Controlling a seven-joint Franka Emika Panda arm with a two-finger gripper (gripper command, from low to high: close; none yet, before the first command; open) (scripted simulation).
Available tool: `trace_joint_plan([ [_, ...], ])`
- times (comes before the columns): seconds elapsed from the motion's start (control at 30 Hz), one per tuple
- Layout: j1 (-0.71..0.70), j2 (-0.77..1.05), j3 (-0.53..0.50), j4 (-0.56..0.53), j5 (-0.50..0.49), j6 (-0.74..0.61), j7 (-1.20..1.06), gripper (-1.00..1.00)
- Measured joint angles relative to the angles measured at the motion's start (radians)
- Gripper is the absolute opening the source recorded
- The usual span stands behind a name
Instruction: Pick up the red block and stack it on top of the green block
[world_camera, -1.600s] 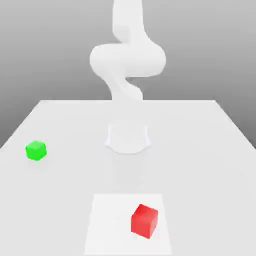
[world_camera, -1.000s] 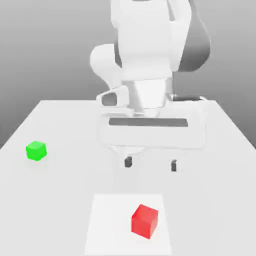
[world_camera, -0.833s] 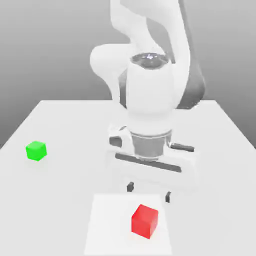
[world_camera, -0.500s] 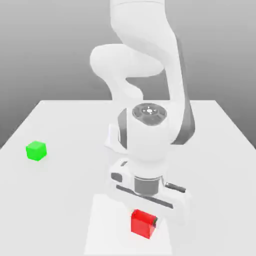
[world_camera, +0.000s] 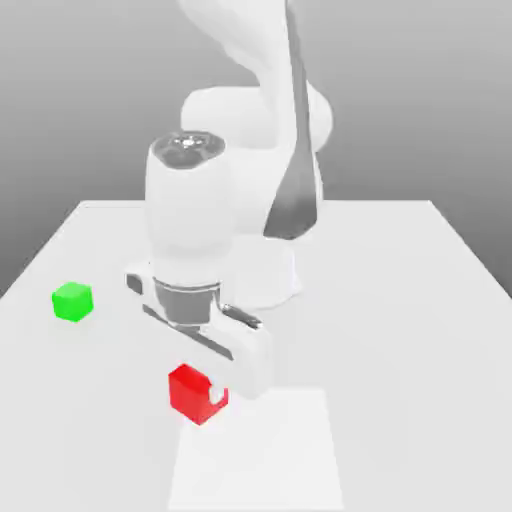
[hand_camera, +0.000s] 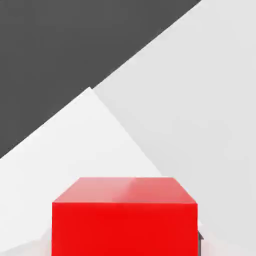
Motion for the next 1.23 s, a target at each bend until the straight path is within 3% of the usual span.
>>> trace_joint_plan([
  [0.63,-0.596,-0.231,-0.434,-0.176,-0.18,-0.05,-0.144,-1.0],
  [1.03,-0.456,-0.052,-0.512,-0.164,0.171,0.069,-0.399,-1.0],
  [1.23,-0.436,0.037,-0.506,-0.166,0.284,0.16,-0.478,-1.0],
])
